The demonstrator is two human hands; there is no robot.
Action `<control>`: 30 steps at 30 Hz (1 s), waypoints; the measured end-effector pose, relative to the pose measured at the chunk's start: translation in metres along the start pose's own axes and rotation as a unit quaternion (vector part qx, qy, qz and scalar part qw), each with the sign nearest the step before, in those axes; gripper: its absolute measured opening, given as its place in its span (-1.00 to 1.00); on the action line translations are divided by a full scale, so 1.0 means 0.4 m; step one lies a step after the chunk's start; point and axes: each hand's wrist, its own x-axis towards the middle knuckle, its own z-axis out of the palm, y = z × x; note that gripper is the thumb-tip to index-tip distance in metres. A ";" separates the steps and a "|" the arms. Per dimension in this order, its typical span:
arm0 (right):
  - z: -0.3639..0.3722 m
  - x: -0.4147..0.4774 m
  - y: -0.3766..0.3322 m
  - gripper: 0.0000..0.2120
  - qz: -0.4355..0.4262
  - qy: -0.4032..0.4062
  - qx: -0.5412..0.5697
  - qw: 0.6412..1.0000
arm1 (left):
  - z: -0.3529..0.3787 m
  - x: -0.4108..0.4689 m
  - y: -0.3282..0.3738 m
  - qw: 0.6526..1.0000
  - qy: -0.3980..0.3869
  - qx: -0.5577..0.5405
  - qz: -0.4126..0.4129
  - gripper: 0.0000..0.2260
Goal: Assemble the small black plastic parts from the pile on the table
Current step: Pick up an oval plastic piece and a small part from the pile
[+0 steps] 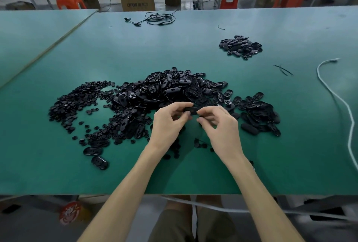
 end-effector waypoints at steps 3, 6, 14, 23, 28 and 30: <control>-0.002 -0.003 -0.004 -0.83 -0.006 -0.013 -0.005 1.000 | 0.000 -0.002 0.004 1.000 -0.008 0.006 0.007 -0.79; -0.003 -0.002 -0.004 -0.83 -0.006 -0.014 0.000 1.000 | -0.001 -0.003 0.005 1.000 -0.012 0.006 0.006 -0.81; -0.007 0.002 -0.006 -0.88 0.004 0.015 0.024 1.000 | -0.004 -0.004 0.006 1.000 -0.017 0.008 0.002 -0.81; -0.008 0.003 0.001 -0.85 0.043 0.020 0.073 0.996 | -0.003 -0.004 0.009 1.000 -0.008 -0.004 0.002 -0.81; -0.010 0.002 0.002 -0.83 0.037 0.025 0.069 0.997 | -0.005 -0.004 0.006 1.000 -0.006 -0.009 -0.002 -0.81; -0.009 0.000 0.002 -0.83 0.035 0.029 0.059 0.997 | -0.005 -0.004 0.004 1.000 -0.006 -0.007 -0.001 -0.81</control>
